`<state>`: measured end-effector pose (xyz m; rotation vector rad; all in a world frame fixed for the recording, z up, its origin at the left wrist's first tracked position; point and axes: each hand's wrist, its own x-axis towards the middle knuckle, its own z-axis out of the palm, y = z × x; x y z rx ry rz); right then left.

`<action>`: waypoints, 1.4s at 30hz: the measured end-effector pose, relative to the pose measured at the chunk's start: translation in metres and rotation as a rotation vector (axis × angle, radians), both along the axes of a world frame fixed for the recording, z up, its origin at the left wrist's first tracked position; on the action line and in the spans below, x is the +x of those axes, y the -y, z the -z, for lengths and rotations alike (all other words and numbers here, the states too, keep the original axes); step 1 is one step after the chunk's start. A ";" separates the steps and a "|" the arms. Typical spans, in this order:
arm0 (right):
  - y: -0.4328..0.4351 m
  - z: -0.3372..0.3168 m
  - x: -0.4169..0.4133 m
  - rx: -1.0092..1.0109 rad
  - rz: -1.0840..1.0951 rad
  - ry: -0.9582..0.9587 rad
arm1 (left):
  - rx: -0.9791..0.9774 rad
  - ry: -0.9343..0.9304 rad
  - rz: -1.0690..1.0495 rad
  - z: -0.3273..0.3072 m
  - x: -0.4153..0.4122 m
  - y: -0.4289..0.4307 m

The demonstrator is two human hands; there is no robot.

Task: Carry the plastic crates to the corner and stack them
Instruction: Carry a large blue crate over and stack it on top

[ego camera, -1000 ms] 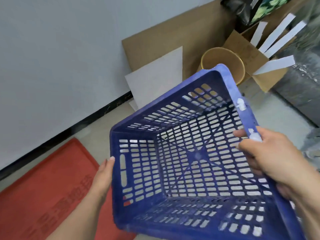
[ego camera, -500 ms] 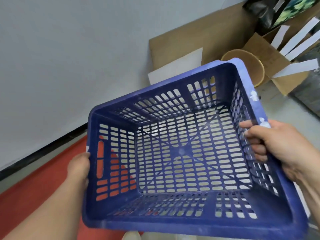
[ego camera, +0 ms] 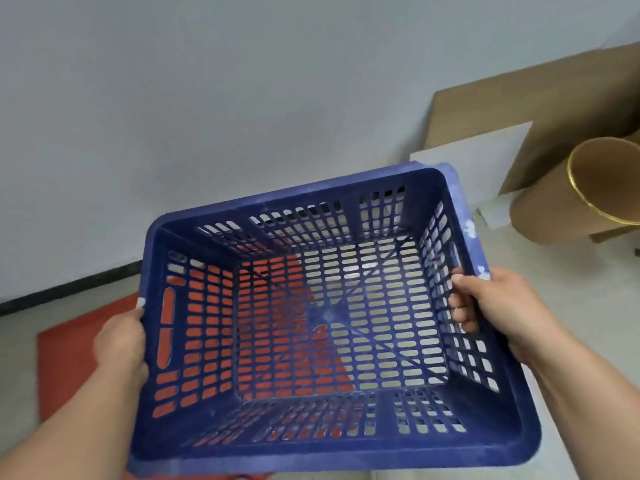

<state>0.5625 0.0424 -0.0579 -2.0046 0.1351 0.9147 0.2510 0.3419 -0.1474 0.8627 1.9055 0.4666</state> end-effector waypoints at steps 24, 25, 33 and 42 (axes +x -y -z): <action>-0.170 0.116 -0.172 -0.170 -0.174 0.122 | 0.012 -0.070 -0.240 0.046 -0.226 -0.088; -0.175 0.125 -0.176 -0.163 -0.185 0.113 | 0.028 -0.079 -0.243 0.051 -0.230 -0.090; -0.201 0.181 -0.199 -0.162 -0.267 0.113 | 0.019 -0.051 -0.139 0.101 -0.270 -0.094; -0.169 0.182 -0.221 -0.165 -0.251 0.184 | -0.034 -0.003 -0.029 0.095 -0.286 -0.073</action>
